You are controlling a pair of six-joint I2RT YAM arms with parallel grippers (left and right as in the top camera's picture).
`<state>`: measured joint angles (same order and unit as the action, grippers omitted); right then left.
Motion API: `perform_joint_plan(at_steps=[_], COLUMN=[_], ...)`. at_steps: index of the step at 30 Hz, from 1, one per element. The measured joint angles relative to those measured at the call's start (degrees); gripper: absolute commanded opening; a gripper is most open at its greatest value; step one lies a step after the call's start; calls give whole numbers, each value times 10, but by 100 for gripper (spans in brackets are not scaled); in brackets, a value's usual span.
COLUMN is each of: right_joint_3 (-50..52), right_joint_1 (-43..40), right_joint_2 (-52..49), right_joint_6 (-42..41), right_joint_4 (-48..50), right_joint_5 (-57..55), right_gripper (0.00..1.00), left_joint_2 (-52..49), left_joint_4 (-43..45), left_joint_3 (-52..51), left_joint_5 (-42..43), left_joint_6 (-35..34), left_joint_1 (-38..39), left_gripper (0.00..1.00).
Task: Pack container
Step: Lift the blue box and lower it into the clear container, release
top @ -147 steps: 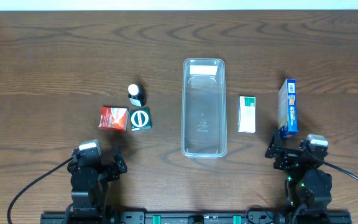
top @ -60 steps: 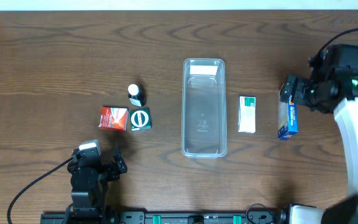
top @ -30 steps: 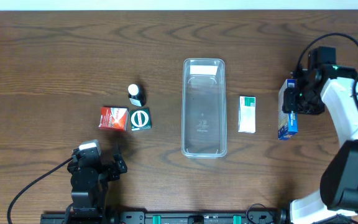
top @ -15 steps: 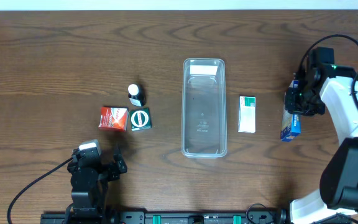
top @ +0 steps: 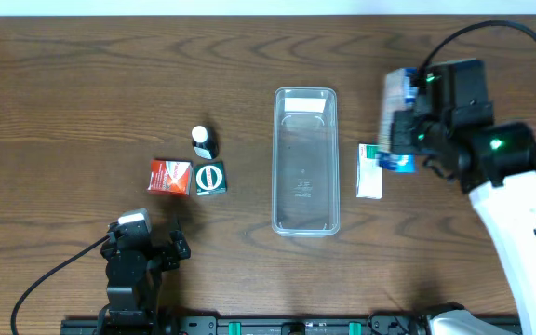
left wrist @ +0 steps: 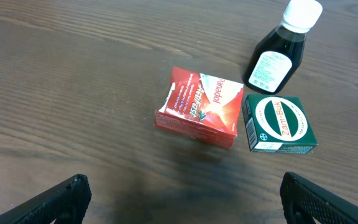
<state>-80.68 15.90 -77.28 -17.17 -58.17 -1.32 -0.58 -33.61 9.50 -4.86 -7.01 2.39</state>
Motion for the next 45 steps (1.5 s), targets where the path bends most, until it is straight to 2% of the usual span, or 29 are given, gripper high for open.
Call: perform_joint_plan(at_steps=[9,14,18,32,40,41,43,45], right_joint_3=[0,0,0,0,0,0,0,0], right_joint_1=[87,110,118,123,123,123,123,123], right_joint_2=[-68,-144,-193,-293,-297,-297,-297,-297], right_joint_6=[-186,-247,-256,-198,-172,-169,-167,-163], right_joint_4=[86,142,152,173,197,196,192,189], right_joint_5=[22,49,73,132,164,166,170,174], right_gripper=[2,3,5,6,19,22,35,42], left_joint_2=[0,0,0,0,0,0,0,0], left_joint_4=[0,0,0,0,0,0,0,0], left_joint_3=[0,0,0,0,0,0,0,0], left_joint_5=[0,0,0,0,0,0,0,0], left_joint_6=[0,0,0,0,0,0,0,0], left_joint_1=[0,0,0,0,0,0,0,0], left_gripper=[98,98,98,98,98,98,98,98])
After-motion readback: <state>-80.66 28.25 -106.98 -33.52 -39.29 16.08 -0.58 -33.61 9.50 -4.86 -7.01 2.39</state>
